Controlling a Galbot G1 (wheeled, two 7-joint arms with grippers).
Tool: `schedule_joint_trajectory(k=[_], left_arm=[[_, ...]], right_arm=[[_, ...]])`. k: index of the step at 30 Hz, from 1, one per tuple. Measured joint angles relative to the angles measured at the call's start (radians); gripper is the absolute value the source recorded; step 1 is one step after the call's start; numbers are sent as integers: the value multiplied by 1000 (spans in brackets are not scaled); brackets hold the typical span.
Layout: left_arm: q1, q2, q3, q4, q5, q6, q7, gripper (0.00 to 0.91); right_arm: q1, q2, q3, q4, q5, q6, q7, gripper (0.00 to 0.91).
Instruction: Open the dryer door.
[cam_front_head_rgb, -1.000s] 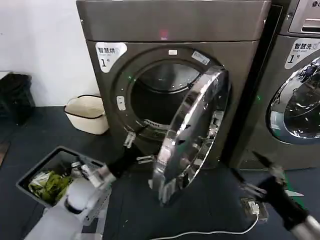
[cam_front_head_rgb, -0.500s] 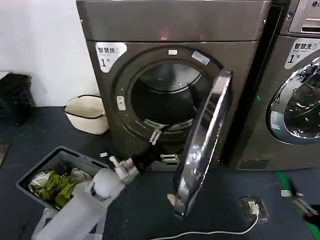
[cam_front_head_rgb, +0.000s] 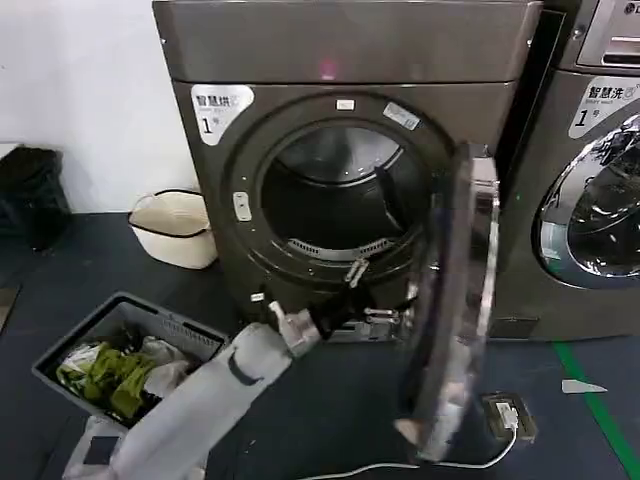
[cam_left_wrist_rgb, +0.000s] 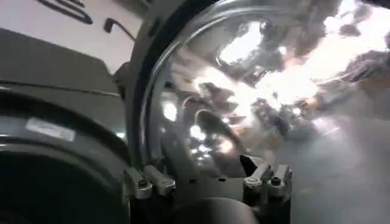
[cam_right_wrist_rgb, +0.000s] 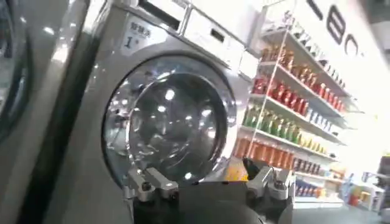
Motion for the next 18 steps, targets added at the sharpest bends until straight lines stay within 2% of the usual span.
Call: schedule_joint_trajectory(k=[11, 18], left_arm=[[-76, -126, 78, 127, 24, -3, -23, 907], [-109, -213, 109, 189, 37, 0, -23, 907]], right_arm=[[19, 0, 118, -39, 18, -1, 12, 907], [40, 0, 182, -76, -3, -1, 40, 907]])
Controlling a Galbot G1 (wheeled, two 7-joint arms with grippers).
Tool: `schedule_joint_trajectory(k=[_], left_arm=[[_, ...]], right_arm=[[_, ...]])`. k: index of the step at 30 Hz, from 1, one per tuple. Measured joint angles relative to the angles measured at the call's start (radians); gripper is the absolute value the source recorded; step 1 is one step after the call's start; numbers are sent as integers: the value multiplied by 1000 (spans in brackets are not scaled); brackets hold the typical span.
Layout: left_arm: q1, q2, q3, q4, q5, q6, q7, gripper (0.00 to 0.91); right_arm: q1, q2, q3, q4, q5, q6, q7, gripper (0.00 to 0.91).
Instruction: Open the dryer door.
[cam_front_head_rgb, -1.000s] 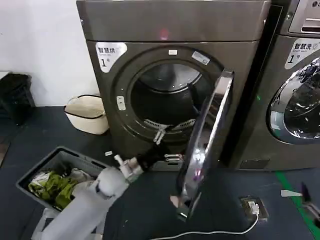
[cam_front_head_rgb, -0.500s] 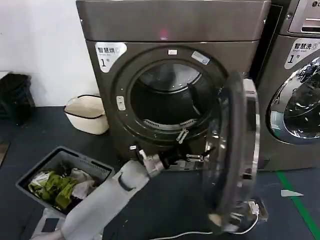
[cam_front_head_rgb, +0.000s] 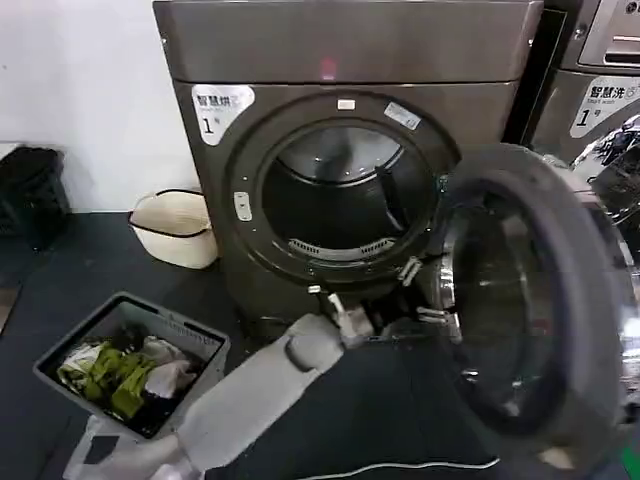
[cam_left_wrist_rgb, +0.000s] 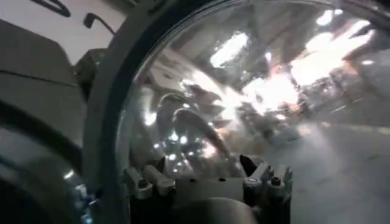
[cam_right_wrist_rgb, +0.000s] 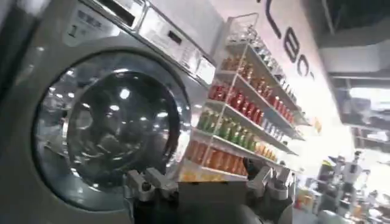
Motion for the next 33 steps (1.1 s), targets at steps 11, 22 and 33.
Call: schedule_joint_trajectory(k=[11, 22, 33], left_arm=[[-48, -105, 25, 88, 13, -2, -1, 907], [-88, -184, 44, 168, 13, 0, -2, 907], [-115, -211, 51, 216, 10, 5, -2, 907]], right_arm=[[24, 0, 171, -113, 11, 5, 148, 907], [32, 0, 337, -227, 11, 5, 199, 907], [49, 0, 432, -284, 6, 15, 207, 907]])
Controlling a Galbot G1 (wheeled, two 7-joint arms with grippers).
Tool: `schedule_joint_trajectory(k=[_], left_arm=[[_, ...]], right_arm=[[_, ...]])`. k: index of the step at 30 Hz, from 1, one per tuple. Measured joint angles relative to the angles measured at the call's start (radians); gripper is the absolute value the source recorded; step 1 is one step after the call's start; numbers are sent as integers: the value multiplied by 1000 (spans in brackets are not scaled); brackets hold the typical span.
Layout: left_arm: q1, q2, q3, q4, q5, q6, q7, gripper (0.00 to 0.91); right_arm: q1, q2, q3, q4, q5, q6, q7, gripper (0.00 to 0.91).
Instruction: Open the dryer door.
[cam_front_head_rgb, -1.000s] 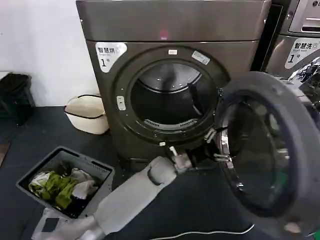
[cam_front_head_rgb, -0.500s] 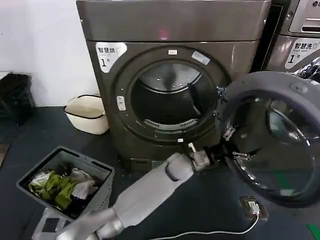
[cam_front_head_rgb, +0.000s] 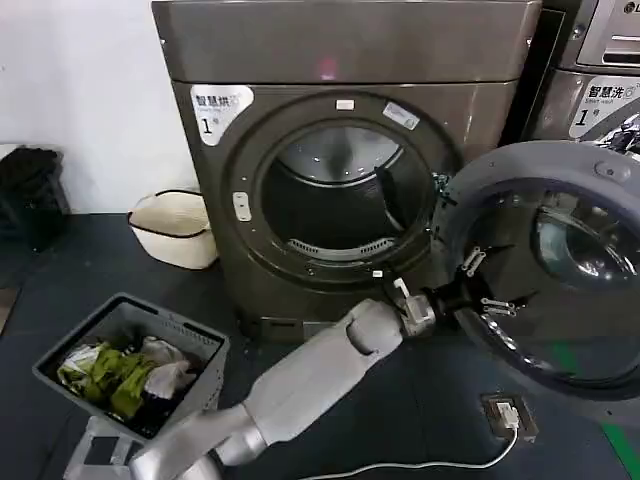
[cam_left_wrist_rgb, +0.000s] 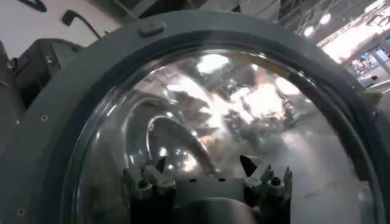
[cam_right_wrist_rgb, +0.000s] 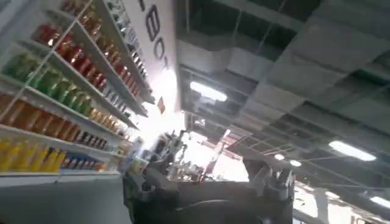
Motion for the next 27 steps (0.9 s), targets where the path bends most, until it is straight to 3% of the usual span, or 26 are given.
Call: schedule_joint_trajectory(k=[9, 27], left_arm=[[6, -6, 6, 3, -13, 31, 4, 907], [116, 196, 39, -373, -69, 99, 9, 907]], right_arm=[[12, 0, 25, -17, 7, 18, -14, 907], [17, 0, 8, -31, 9, 28, -17, 907]])
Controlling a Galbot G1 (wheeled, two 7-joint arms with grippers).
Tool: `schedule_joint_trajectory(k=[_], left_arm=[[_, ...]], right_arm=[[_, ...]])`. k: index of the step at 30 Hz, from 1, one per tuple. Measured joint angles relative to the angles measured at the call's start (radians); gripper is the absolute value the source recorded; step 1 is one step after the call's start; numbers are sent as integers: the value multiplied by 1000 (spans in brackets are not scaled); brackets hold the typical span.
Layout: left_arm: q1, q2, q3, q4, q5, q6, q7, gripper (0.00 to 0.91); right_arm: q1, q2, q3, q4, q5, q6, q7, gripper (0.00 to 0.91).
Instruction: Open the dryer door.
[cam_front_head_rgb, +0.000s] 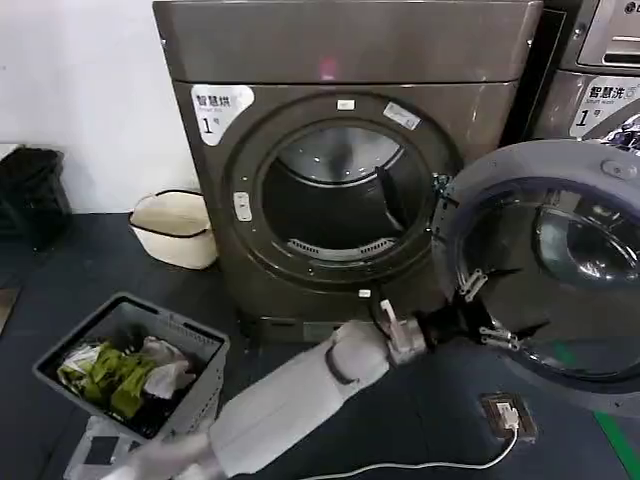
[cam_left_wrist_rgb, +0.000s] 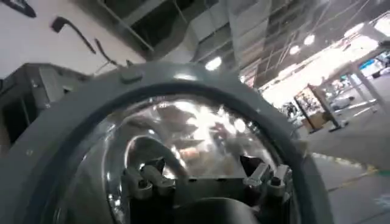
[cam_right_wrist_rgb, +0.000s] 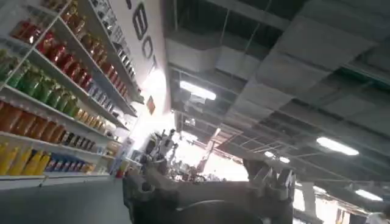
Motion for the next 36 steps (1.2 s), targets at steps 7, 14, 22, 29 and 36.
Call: schedule_joint_trajectory(k=[7, 14, 22, 29, 36], left_arm=[[43, 112, -15, -136, -29, 4, -2, 907], [93, 254, -63, -246, -35, 35, -32, 907], [221, 448, -172, -387, -128, 195, -145, 907], [386, 610, -352, -497, -220, 365, -245, 907], [555, 679, -575, -541, -380, 560, -362, 907]], right_arm=[[2, 0, -13, 5, -2, 3, -2, 907], [3, 0, -23, 2, -2, 10, -3, 907], [6, 0, -43, -4, -3, 21, -4, 907], [8, 0, -65, -10, -5, 25, -5, 907], [7, 0, -80, -21, -7, 32, -9, 907]])
